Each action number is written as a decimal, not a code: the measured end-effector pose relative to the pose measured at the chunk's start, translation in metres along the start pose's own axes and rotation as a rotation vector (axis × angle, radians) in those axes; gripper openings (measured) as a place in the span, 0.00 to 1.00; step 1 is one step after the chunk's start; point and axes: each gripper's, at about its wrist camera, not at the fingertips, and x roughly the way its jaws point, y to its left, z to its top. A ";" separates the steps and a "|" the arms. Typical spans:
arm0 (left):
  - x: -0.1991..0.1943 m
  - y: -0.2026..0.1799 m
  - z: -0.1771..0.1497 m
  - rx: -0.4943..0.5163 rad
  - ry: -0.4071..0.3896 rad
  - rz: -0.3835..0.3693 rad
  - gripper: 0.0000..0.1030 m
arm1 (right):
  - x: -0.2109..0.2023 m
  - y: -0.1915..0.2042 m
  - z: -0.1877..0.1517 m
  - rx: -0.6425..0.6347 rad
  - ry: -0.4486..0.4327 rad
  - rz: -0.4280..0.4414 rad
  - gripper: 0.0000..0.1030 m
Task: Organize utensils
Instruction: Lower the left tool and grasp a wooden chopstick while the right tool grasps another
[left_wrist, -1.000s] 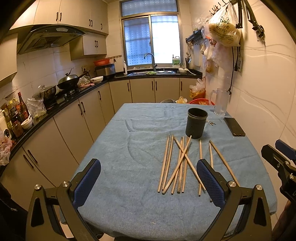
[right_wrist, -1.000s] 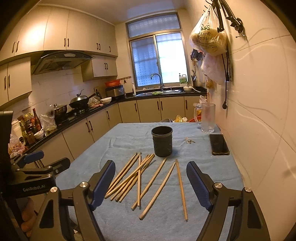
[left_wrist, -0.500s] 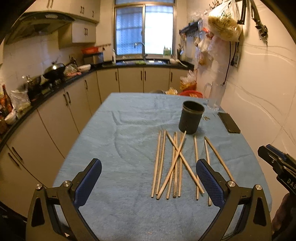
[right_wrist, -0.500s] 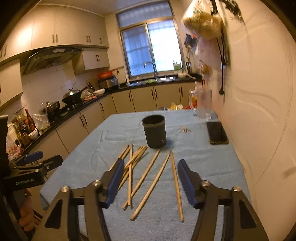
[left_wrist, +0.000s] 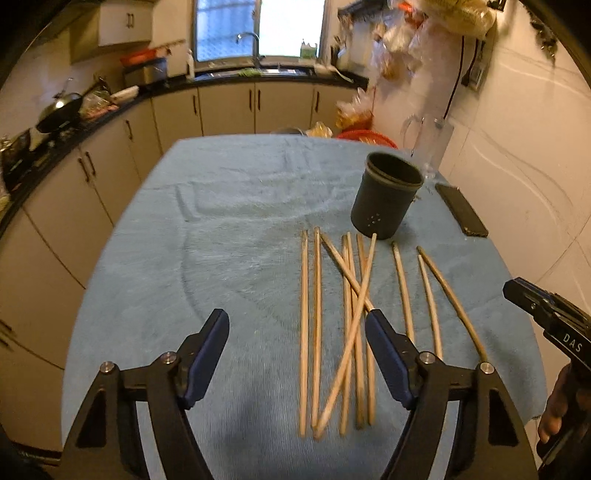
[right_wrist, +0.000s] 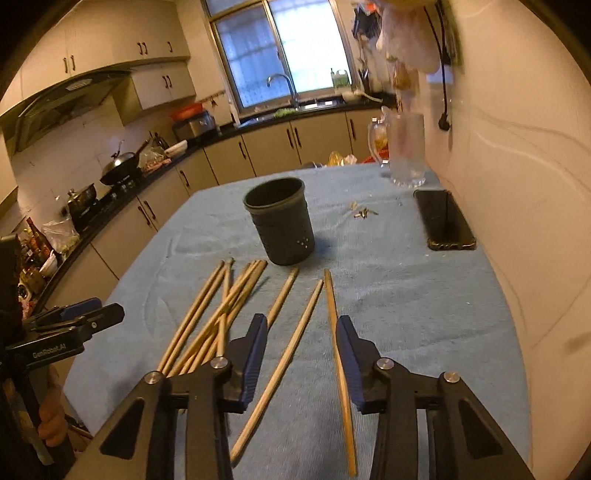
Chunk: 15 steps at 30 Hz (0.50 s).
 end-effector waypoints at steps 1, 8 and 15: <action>0.007 0.001 0.004 0.005 0.009 -0.009 0.74 | 0.008 -0.002 0.003 0.002 0.015 0.004 0.39; 0.068 0.009 0.028 0.016 0.126 -0.043 0.59 | 0.063 -0.018 0.019 0.016 0.127 -0.015 0.34; 0.105 0.009 0.047 0.056 0.195 -0.061 0.42 | 0.112 -0.025 0.033 -0.011 0.221 -0.019 0.24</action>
